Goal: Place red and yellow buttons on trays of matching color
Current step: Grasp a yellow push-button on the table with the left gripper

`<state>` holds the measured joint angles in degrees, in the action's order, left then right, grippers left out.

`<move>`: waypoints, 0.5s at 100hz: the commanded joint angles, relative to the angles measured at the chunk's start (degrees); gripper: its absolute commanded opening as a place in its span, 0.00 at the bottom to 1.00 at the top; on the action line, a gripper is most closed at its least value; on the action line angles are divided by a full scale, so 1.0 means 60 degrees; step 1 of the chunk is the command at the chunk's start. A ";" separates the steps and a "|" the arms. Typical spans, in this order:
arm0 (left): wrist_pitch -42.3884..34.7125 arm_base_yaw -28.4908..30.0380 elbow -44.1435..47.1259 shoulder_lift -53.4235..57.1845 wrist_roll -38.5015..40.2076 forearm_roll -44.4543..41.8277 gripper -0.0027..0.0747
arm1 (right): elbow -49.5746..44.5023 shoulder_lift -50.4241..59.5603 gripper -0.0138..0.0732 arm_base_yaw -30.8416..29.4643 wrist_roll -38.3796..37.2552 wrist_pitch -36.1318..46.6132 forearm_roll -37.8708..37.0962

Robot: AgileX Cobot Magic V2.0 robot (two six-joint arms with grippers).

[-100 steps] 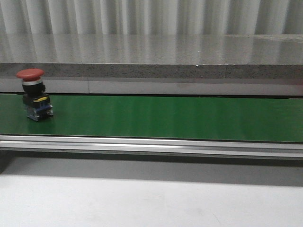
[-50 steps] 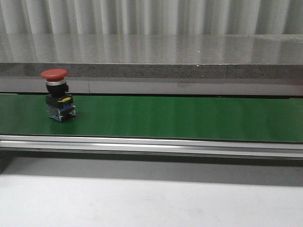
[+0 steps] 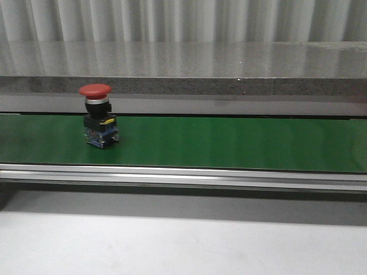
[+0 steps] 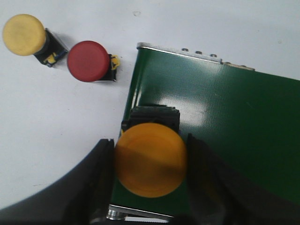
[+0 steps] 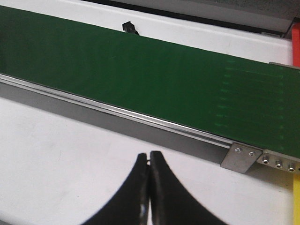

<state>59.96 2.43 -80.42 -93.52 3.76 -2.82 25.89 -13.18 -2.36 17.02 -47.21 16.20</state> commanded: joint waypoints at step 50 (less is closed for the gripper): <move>-0.0233 -0.0229 -0.0254 -0.0268 -0.0067 0.0143 0.78 | 0.0229 -0.0085 0.08 0.0018 0.0051 0.0679 0.0089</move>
<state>61.10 1.47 -80.42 -97.31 3.76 -2.83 25.89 -13.18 -2.36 17.02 -47.21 16.20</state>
